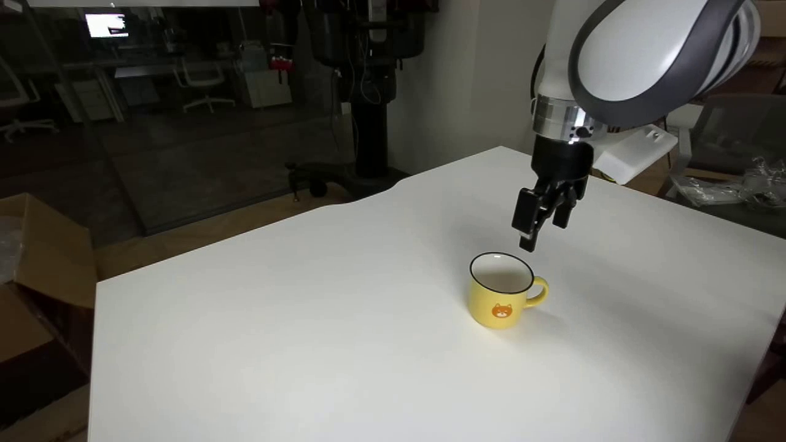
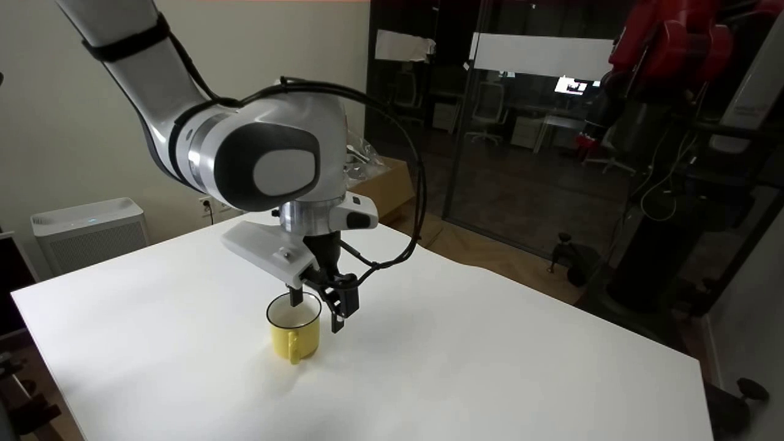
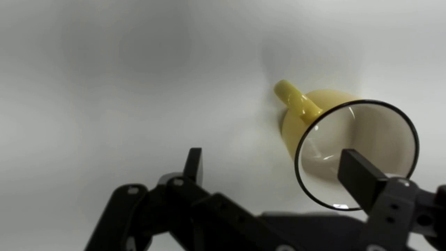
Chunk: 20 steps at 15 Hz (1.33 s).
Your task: Move the cup backward
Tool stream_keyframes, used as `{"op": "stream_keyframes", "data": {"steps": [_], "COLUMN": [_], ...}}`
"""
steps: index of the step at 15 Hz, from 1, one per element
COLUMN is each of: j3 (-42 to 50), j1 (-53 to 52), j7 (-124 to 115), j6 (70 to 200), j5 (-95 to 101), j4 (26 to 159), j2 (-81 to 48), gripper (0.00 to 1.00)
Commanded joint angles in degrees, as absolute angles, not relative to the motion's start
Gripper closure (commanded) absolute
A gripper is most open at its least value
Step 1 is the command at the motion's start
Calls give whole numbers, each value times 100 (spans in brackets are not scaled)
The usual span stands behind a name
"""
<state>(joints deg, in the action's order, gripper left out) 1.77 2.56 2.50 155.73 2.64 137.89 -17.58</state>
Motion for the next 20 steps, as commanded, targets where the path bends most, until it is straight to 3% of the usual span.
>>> {"op": "stream_keyframes", "data": {"steps": [1, 10, 11, 12, 20], "j3": [49, -27, -18, 1, 79], "j1": [339, 172, 146, 111, -62], "j7": [421, 453, 438, 397, 283], "j6": [15514, 14887, 14818, 14775, 14645], "j5": [30, 151, 166, 175, 227], "j4": [13085, 11817, 11748, 11690, 11557], "j2": [-2439, -3622, -3682, -3730, -3764], "gripper": [0, 0, 25, 26, 81]}}
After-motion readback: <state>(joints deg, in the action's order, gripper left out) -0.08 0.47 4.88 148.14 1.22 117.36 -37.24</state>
